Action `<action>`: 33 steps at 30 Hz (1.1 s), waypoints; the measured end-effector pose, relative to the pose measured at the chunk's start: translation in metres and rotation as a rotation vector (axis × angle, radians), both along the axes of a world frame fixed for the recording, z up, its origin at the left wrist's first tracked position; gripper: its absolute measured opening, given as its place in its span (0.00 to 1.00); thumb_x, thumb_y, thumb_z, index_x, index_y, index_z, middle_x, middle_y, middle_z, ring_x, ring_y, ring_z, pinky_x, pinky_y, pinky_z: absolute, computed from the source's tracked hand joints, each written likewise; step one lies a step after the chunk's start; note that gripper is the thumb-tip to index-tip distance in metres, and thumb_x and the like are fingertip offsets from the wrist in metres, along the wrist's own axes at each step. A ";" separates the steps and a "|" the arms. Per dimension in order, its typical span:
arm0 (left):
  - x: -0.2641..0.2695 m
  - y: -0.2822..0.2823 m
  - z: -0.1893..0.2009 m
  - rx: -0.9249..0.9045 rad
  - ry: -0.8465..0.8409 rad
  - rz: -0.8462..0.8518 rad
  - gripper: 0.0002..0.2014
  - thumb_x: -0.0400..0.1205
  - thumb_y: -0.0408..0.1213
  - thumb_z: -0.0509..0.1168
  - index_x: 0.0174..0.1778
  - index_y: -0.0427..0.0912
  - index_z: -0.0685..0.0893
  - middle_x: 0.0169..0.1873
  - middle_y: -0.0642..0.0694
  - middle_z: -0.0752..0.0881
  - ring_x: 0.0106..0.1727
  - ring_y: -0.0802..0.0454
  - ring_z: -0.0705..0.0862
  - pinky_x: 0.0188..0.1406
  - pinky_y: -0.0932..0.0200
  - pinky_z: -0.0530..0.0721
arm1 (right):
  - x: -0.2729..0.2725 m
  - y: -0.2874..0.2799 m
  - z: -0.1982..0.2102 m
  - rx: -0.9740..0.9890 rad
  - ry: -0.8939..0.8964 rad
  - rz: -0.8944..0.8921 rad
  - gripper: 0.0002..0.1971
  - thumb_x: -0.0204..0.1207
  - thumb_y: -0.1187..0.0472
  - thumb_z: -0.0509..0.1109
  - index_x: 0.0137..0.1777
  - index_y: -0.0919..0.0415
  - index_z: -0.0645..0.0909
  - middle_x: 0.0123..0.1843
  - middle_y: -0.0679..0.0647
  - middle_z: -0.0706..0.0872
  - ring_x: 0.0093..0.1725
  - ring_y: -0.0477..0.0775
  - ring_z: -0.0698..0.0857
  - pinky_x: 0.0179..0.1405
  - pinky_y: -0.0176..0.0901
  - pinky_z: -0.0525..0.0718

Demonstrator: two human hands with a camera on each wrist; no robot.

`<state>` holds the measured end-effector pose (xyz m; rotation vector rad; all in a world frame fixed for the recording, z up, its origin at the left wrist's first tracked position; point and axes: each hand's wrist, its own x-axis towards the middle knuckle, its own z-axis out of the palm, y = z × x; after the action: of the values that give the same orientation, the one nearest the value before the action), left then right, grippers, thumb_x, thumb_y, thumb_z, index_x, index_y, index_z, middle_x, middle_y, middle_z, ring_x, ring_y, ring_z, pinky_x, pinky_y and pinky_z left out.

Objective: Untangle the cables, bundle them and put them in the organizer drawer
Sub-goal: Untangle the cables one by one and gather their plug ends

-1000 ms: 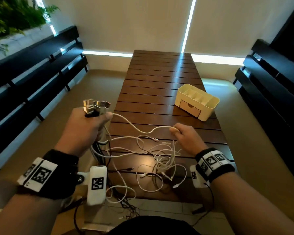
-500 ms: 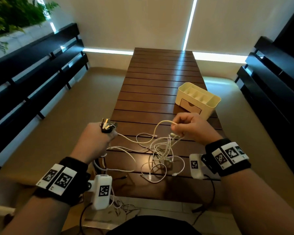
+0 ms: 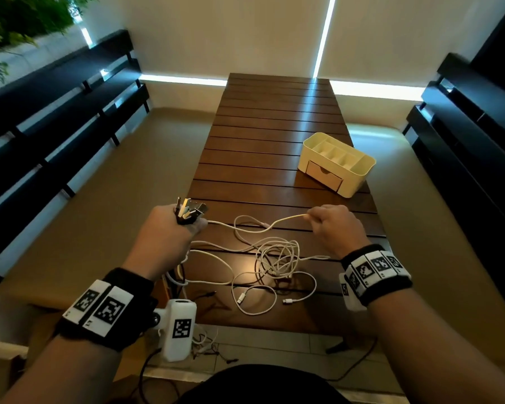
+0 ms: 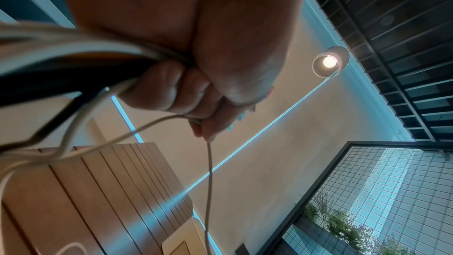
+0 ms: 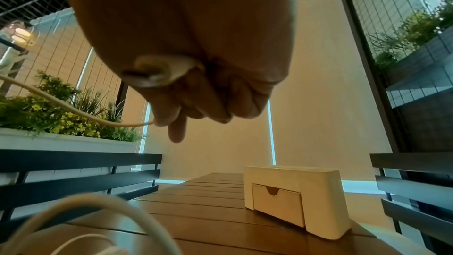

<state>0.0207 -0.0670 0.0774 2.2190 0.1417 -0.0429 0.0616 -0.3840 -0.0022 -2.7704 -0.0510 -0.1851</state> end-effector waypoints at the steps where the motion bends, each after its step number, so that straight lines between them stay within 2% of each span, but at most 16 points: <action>1: -0.002 0.000 0.000 0.002 -0.022 0.006 0.10 0.82 0.40 0.72 0.40 0.36 0.86 0.30 0.41 0.82 0.30 0.48 0.74 0.30 0.55 0.72 | -0.003 0.001 0.001 0.018 -0.001 -0.001 0.13 0.85 0.47 0.63 0.52 0.50 0.89 0.44 0.48 0.86 0.43 0.53 0.84 0.44 0.54 0.87; 4: -0.005 0.003 0.002 0.005 -0.089 0.054 0.10 0.82 0.41 0.71 0.41 0.37 0.87 0.30 0.40 0.82 0.27 0.50 0.74 0.28 0.56 0.72 | -0.016 0.006 0.001 0.073 -0.092 -0.005 0.13 0.84 0.47 0.64 0.49 0.50 0.88 0.38 0.44 0.87 0.38 0.49 0.84 0.39 0.53 0.87; 6: -0.008 0.006 0.003 -0.026 -0.123 0.067 0.09 0.82 0.41 0.72 0.41 0.40 0.87 0.29 0.42 0.83 0.27 0.50 0.75 0.28 0.57 0.73 | -0.025 0.007 0.007 0.189 -0.067 0.011 0.11 0.83 0.49 0.67 0.49 0.49 0.89 0.37 0.44 0.87 0.37 0.47 0.85 0.38 0.51 0.86; 9: -0.016 0.011 0.004 -0.105 -0.084 -0.012 0.10 0.82 0.40 0.72 0.35 0.47 0.84 0.23 0.52 0.80 0.24 0.55 0.76 0.28 0.57 0.75 | -0.049 0.018 0.021 0.366 0.261 0.168 0.08 0.83 0.51 0.69 0.46 0.48 0.89 0.39 0.45 0.88 0.38 0.45 0.85 0.40 0.43 0.84; 12: -0.024 0.012 0.000 -0.105 0.003 -0.131 0.10 0.82 0.41 0.72 0.34 0.45 0.84 0.21 0.54 0.80 0.22 0.59 0.76 0.27 0.59 0.75 | -0.078 0.048 0.013 0.236 0.607 0.368 0.09 0.83 0.47 0.68 0.41 0.41 0.83 0.43 0.41 0.84 0.43 0.39 0.82 0.44 0.37 0.79; 14: -0.030 0.014 -0.006 -0.109 0.046 -0.180 0.11 0.81 0.41 0.72 0.34 0.44 0.84 0.22 0.53 0.79 0.22 0.60 0.75 0.26 0.60 0.75 | -0.094 0.067 -0.005 0.092 0.784 0.445 0.08 0.83 0.45 0.68 0.44 0.43 0.85 0.42 0.39 0.82 0.44 0.39 0.80 0.47 0.41 0.78; 17: -0.043 0.019 -0.018 -0.081 0.104 -0.253 0.13 0.81 0.40 0.72 0.31 0.43 0.83 0.23 0.52 0.79 0.24 0.58 0.75 0.30 0.57 0.74 | -0.106 0.080 -0.017 -0.117 0.932 0.494 0.13 0.82 0.44 0.68 0.51 0.51 0.87 0.44 0.43 0.83 0.47 0.47 0.80 0.48 0.44 0.76; 19: -0.054 0.022 -0.026 -0.049 0.135 -0.290 0.12 0.81 0.39 0.73 0.32 0.43 0.84 0.23 0.53 0.80 0.24 0.60 0.75 0.30 0.57 0.74 | -0.107 0.080 -0.014 -0.151 0.932 0.434 0.15 0.80 0.42 0.69 0.54 0.52 0.86 0.51 0.48 0.84 0.52 0.51 0.82 0.49 0.46 0.79; 22: -0.068 0.020 -0.036 -0.023 0.165 -0.316 0.09 0.80 0.38 0.74 0.36 0.40 0.87 0.23 0.55 0.82 0.24 0.64 0.75 0.26 0.67 0.72 | -0.106 0.081 0.004 -0.234 0.772 0.366 0.22 0.78 0.39 0.68 0.65 0.52 0.82 0.65 0.50 0.79 0.61 0.56 0.81 0.58 0.52 0.82; 25: -0.079 0.016 -0.041 -0.029 0.151 -0.340 0.10 0.80 0.36 0.74 0.37 0.34 0.85 0.23 0.54 0.82 0.24 0.63 0.74 0.25 0.69 0.70 | -0.111 0.092 0.027 -0.408 0.558 0.371 0.25 0.78 0.42 0.66 0.71 0.53 0.77 0.68 0.51 0.74 0.64 0.58 0.81 0.63 0.56 0.79; 27: -0.083 0.015 -0.043 -0.032 0.161 -0.358 0.11 0.80 0.39 0.74 0.38 0.35 0.86 0.27 0.50 0.84 0.26 0.61 0.76 0.29 0.67 0.73 | -0.116 0.103 0.040 -0.370 0.480 0.384 0.29 0.77 0.43 0.66 0.76 0.53 0.72 0.70 0.51 0.71 0.67 0.56 0.78 0.67 0.57 0.75; 29: -0.086 0.014 -0.043 -0.030 0.185 -0.375 0.11 0.80 0.42 0.74 0.37 0.39 0.86 0.27 0.53 0.84 0.27 0.63 0.77 0.30 0.68 0.75 | -0.120 0.112 0.048 -0.311 0.464 0.391 0.32 0.78 0.44 0.66 0.79 0.53 0.67 0.73 0.51 0.68 0.71 0.54 0.75 0.71 0.56 0.74; 31: -0.085 0.013 -0.042 -0.019 0.206 -0.404 0.10 0.81 0.42 0.73 0.39 0.39 0.86 0.25 0.56 0.83 0.25 0.65 0.77 0.27 0.70 0.74 | -0.120 0.117 0.055 -0.374 0.519 0.411 0.27 0.79 0.42 0.64 0.75 0.55 0.73 0.68 0.51 0.73 0.66 0.54 0.77 0.68 0.55 0.77; 33: -0.085 0.010 -0.039 -0.012 0.228 -0.449 0.10 0.81 0.40 0.73 0.41 0.36 0.86 0.23 0.57 0.82 0.23 0.65 0.76 0.25 0.72 0.73 | -0.119 0.115 0.057 -0.463 0.694 0.395 0.22 0.81 0.39 0.63 0.61 0.57 0.83 0.51 0.50 0.81 0.54 0.53 0.82 0.61 0.54 0.83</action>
<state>-0.0639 -0.0567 0.0388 2.1874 -0.2343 -0.5415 -0.0578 -0.2688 0.0546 -3.0185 -0.5063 0.9934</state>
